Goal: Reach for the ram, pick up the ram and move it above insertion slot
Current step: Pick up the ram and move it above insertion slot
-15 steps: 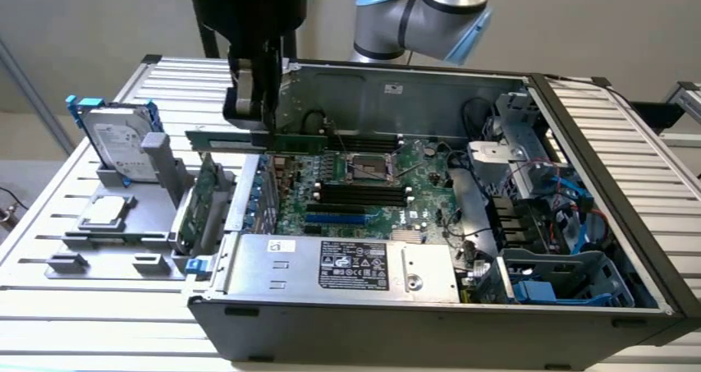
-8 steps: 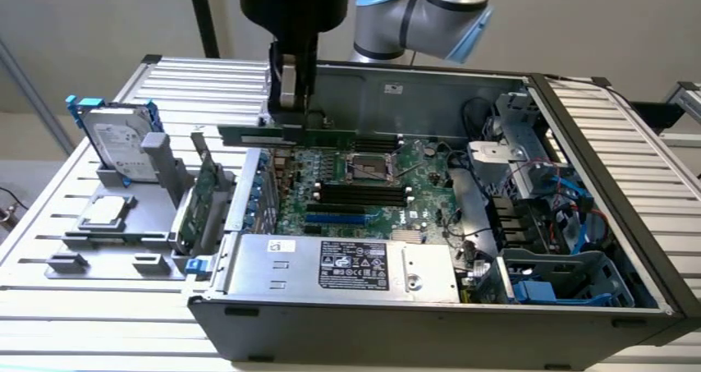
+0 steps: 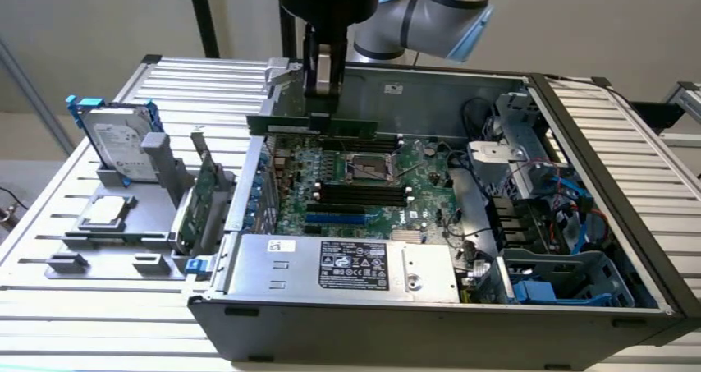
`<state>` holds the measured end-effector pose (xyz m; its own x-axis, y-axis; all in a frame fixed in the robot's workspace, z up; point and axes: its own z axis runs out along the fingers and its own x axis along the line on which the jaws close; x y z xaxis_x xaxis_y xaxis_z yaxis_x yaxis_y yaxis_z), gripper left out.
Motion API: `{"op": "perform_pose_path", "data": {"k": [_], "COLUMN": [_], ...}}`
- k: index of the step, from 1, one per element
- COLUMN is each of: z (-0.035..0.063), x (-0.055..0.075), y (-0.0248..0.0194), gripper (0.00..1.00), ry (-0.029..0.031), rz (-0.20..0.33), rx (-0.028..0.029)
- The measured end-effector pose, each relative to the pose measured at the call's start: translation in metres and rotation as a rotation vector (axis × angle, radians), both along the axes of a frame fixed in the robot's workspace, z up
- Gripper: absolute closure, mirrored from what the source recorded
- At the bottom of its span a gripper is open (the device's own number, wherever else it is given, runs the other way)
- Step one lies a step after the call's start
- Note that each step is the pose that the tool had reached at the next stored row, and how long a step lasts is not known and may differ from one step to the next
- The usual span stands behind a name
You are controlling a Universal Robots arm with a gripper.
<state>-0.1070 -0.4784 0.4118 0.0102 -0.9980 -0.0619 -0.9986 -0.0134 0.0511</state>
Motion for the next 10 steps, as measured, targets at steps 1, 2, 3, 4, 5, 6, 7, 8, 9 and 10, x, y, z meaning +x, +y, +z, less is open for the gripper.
{"op": "perform_pose_path", "data": {"k": [1, 2, 3, 4, 5, 6, 7, 8, 9, 10], "z": [-0.0002, -0.0004, -0.0007, -0.0010, -0.0013, -0.0016, -0.0020, -0.0024, -0.0029, -0.0034], "x": [0.003, 0.006, 0.008, 0.011, 0.014, 0.016, 0.019, 0.022, 0.025, 0.028], "y": [0.0027, 0.0052, 0.0078, 0.0103, 0.0129, 0.0154, 0.0180, 0.0204, 0.0229, 0.0253], "gripper": [0.87, 0.87, 0.87, 0.87, 0.87, 0.87, 0.87, 0.87, 0.87, 0.87], "ry": [0.0000, 0.0000, 0.0000, 0.0000, 0.0000, 0.0001, 0.0000, 0.0000, 0.0000, 0.0000], "rz": [0.000, 0.000, 0.000, 0.000, 0.000, 0.000, 0.000, 0.000, 0.000, 0.000], "rx": [-0.0001, -0.0003, -0.0006, -0.0008, -0.0011, -0.0017, -0.0022, -0.0029, -0.0036, -0.0048]}}
